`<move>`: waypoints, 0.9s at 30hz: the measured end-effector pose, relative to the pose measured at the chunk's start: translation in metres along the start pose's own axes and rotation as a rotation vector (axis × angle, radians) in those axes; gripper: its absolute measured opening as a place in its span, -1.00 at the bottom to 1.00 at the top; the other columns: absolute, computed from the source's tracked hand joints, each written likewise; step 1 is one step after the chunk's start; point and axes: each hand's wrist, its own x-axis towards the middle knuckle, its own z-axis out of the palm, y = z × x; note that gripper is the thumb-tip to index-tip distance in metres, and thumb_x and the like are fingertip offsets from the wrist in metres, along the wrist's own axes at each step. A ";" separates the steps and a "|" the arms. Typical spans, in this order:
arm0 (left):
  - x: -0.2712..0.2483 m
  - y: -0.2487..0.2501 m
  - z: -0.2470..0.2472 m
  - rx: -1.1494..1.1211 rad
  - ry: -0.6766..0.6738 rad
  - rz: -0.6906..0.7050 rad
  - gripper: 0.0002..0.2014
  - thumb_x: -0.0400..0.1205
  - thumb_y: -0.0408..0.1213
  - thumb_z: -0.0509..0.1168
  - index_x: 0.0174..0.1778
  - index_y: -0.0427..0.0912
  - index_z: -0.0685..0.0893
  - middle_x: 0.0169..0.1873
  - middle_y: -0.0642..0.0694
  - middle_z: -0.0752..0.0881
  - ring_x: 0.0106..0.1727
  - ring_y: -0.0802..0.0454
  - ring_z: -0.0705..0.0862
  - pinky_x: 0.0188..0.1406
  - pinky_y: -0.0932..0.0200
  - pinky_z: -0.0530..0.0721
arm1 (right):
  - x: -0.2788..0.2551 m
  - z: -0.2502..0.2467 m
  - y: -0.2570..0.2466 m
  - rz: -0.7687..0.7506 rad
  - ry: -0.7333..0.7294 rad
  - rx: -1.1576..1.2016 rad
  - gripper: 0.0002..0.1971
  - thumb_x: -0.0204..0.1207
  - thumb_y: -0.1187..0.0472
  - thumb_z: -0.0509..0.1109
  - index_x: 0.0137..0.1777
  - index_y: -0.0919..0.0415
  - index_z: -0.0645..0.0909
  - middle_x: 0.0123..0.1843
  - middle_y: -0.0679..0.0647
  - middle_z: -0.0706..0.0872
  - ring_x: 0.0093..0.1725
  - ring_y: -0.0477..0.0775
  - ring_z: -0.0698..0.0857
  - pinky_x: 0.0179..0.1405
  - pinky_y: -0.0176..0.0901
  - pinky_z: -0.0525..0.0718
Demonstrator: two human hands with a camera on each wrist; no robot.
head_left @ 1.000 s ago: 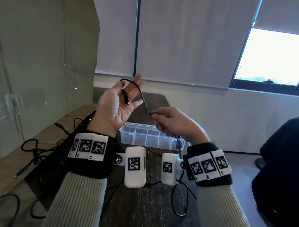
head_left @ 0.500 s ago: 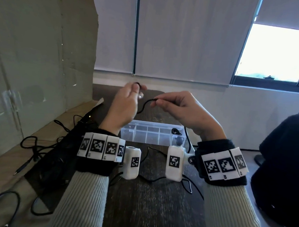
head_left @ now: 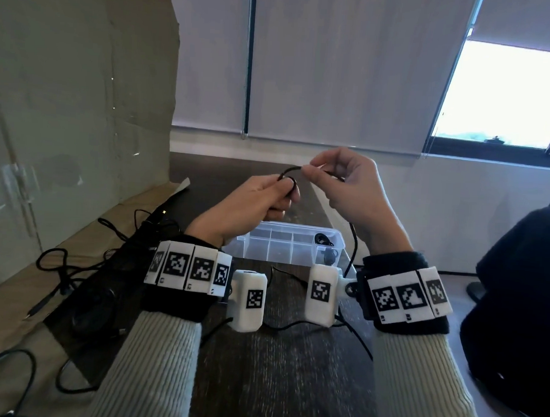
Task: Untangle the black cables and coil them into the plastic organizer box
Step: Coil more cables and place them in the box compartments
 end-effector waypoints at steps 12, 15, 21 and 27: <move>0.009 0.009 0.002 -0.682 0.377 0.078 -0.58 0.82 -0.18 -0.10 0.34 -0.33 0.55 0.16 -0.20 0.77 0.22 -0.02 0.74 0.24 0.06 0.69 | 0.001 -0.003 0.010 0.094 -0.111 -0.037 -0.85 0.59 0.31 0.41 0.03 0.12 0.78 -0.38 -0.10 0.74 -0.58 -0.16 0.45 -0.52 -0.37 0.43; 0.009 0.010 0.005 -0.743 0.379 0.108 -0.61 0.82 -0.16 -0.13 0.22 -0.22 0.57 0.00 -0.07 0.80 0.17 -0.02 0.76 0.25 -0.01 0.65 | -0.001 0.001 0.012 0.115 -0.252 -0.146 -0.87 0.58 0.22 0.44 0.00 0.21 0.81 -0.39 0.00 0.74 -0.61 -0.23 0.44 -0.56 -0.43 0.43; 0.011 0.005 0.011 -0.758 0.518 0.107 -0.75 0.82 -0.17 -0.09 0.01 -0.07 0.49 -0.45 0.06 0.45 -0.52 0.19 0.42 -0.49 0.26 0.56 | -0.012 0.009 -0.003 0.123 -0.606 -0.222 -0.73 0.63 0.14 0.38 -0.29 0.18 0.74 -0.55 -0.01 0.50 -0.60 -0.16 0.32 -0.57 -0.47 0.36; 0.018 -0.016 0.010 -0.149 0.589 0.241 -0.73 0.81 -0.22 -0.05 0.04 -0.01 0.57 -0.36 0.04 0.46 -0.52 0.25 0.31 -0.60 0.40 0.30 | -0.012 -0.012 -0.010 0.105 -0.787 -0.317 -0.83 0.68 0.31 0.28 0.12 0.22 0.70 -0.47 -0.15 0.55 -0.44 -0.18 0.47 -0.35 -0.39 0.51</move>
